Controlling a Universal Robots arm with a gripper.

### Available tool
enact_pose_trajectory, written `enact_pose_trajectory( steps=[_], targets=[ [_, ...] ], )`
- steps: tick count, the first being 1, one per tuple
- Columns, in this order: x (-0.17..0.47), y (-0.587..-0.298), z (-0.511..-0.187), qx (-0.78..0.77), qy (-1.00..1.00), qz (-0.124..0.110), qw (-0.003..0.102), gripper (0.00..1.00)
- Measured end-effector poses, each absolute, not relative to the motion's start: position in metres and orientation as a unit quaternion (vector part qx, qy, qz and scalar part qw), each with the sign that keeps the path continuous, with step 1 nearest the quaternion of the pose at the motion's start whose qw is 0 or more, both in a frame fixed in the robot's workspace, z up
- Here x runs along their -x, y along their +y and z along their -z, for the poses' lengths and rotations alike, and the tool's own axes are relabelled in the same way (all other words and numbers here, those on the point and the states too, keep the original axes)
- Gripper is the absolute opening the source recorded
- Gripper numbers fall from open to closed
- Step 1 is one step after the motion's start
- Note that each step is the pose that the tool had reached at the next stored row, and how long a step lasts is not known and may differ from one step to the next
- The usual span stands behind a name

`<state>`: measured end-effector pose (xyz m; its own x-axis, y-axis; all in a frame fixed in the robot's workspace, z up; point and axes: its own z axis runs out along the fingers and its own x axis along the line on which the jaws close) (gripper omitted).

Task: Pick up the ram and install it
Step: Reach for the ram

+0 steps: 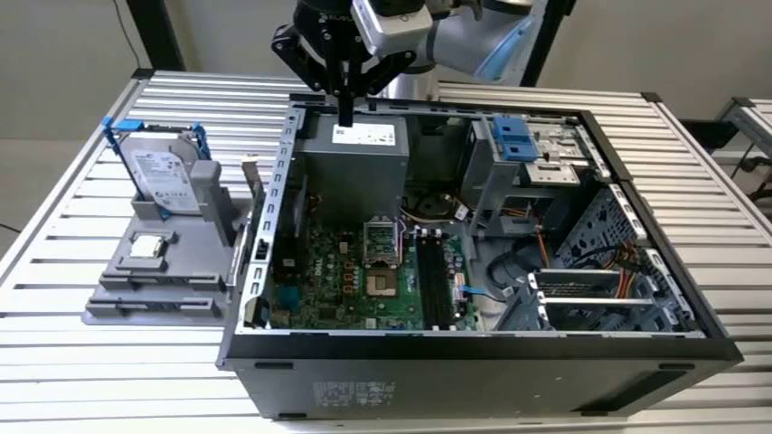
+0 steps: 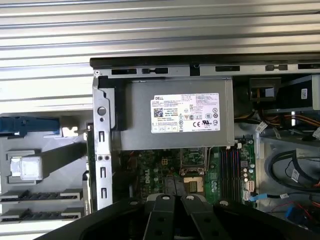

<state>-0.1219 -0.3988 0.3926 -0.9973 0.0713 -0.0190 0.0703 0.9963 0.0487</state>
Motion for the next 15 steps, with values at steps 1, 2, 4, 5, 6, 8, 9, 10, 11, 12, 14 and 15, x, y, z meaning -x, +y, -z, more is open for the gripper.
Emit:
enact_pose_trajectory(
  steps=[1,2,4,5,6,8,9,10,11,12,14,15],
  targets=[
    [0.123,-0.399,-0.393,-0.035,0.999,-0.024,0.010,0.00],
    [0.124,-0.399,-0.393,-0.035,0.999,-0.024,0.010,0.00],
    [0.126,-0.399,-0.393,-0.035,0.999,-0.024,0.010,0.00],
    [0.127,-0.399,-0.393,-0.035,0.999,-0.024,0.010,0.00],
    [0.128,-0.399,-0.393,-0.035,0.999,-0.024,0.010,0.00],
    [0.130,-0.399,-0.393,-0.035,0.999,-0.024,0.010,0.00],
    [0.132,-0.399,-0.393,-0.035,0.999,-0.024,0.010,0.00],
    [0.133,-0.399,-0.393,-0.035,0.999,-0.024,0.010,0.00],
    [0.135,-0.399,-0.393,-0.035,0.999,-0.024,0.010,0.00],
    [0.136,-0.399,-0.393,-0.035,0.999,-0.024,0.010,0.00],
    [0.139,-0.399,-0.393,-0.035,0.999,-0.024,0.010,0.00],
    [0.141,-0.399,-0.393,-0.035,0.999,-0.024,0.010,0.00]
  ],
)
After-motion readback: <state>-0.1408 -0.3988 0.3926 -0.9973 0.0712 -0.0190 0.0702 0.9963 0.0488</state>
